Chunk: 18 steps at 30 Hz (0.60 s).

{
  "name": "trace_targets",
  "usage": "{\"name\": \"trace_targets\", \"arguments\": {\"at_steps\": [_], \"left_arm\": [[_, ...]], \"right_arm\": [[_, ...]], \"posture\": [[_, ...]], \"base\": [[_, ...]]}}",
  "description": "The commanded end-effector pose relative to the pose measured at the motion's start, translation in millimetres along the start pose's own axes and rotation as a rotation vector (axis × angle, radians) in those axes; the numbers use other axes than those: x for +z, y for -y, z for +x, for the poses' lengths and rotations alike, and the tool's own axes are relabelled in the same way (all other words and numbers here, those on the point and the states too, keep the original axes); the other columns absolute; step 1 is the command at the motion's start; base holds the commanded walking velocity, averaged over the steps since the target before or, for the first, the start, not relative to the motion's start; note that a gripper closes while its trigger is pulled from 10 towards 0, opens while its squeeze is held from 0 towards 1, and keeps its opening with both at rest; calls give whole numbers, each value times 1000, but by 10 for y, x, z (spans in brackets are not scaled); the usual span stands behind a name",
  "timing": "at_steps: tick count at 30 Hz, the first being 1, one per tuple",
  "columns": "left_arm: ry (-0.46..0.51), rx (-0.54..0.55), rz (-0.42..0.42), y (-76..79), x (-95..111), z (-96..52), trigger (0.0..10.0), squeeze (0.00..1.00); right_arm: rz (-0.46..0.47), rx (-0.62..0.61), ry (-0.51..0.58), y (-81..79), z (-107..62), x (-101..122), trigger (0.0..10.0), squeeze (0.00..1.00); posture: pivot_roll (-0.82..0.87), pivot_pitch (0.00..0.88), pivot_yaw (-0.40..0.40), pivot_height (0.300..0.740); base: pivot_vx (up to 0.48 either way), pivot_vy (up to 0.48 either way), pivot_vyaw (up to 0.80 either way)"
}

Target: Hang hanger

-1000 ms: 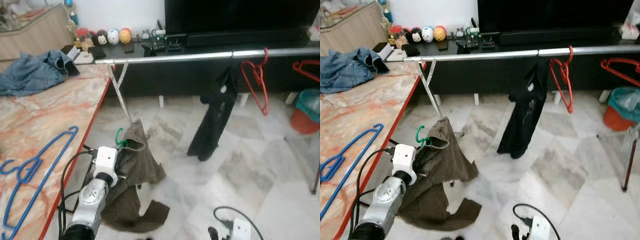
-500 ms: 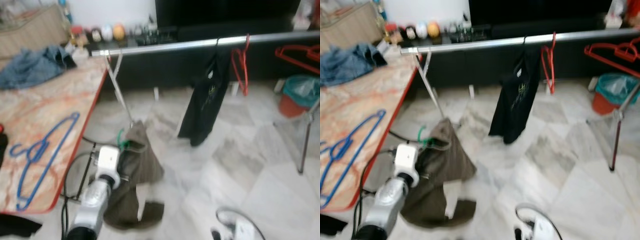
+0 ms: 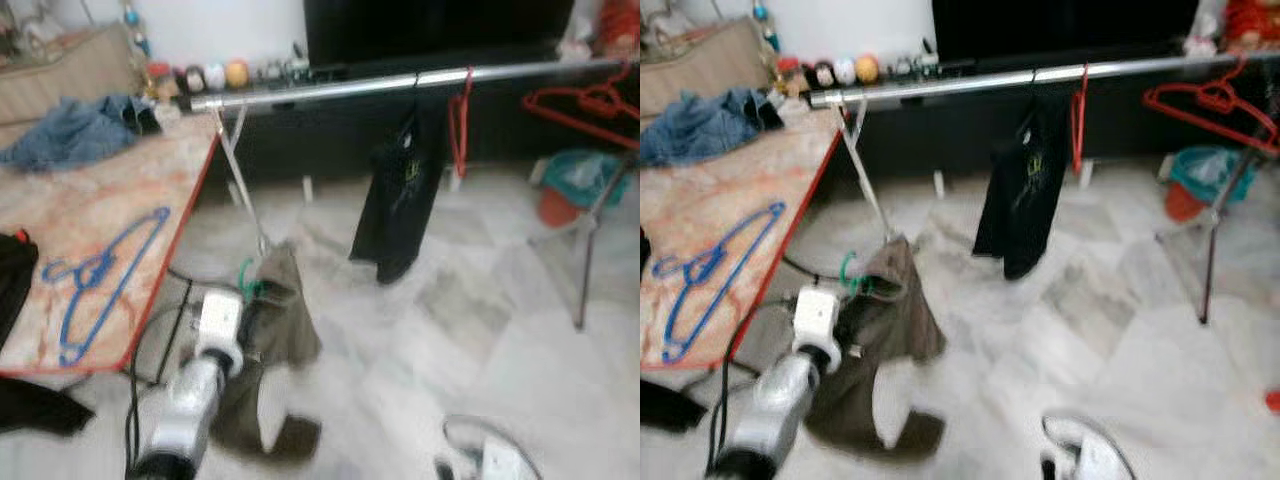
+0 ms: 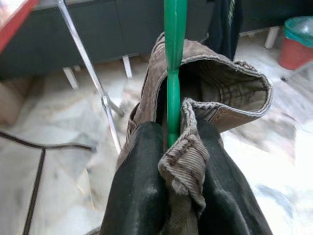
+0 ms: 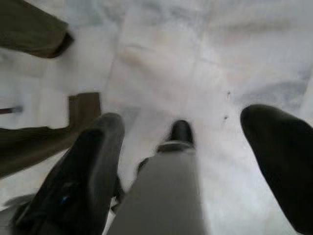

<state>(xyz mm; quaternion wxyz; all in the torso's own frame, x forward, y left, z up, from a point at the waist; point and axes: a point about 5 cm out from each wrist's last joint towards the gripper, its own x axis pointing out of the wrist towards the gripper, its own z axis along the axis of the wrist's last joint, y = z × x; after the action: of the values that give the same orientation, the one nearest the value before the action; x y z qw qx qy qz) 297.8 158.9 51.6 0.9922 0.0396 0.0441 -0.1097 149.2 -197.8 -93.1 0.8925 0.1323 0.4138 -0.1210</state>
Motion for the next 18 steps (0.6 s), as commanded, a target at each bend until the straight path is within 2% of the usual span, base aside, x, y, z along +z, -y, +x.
{"name": "trace_targets", "arguments": {"at_steps": [1, 13, 16, 18], "left_arm": [[60, 16, 10, -55, 137, 40, 10000, 0], [63, 11, 9, -45, 143, 43, 10000, 0], [61, -23, 25, -20, 143, 44, 10000, 0], [60, -81, 71, 39, 144, 38, 10000, 0]], "right_arm": [[3, 12, -19, -50, -6, -53, 10000, 0], [1, 13, -19, -49, -6, -50, 10000, 0], [0, 14, -19, -49, -6, -50, 10000, 0], [-5, 16, -18, -48, -6, -49, 10000, 0]], "posture": [[-28, 39, 94, 740], [-28, 40, 93, 740], [-28, 40, 93, 740], [-27, 40, 92, 740]], "base": [[-262, 0, 0], [-264, 0, 0], [0, 0, 0], [0, 0, 0]]}}
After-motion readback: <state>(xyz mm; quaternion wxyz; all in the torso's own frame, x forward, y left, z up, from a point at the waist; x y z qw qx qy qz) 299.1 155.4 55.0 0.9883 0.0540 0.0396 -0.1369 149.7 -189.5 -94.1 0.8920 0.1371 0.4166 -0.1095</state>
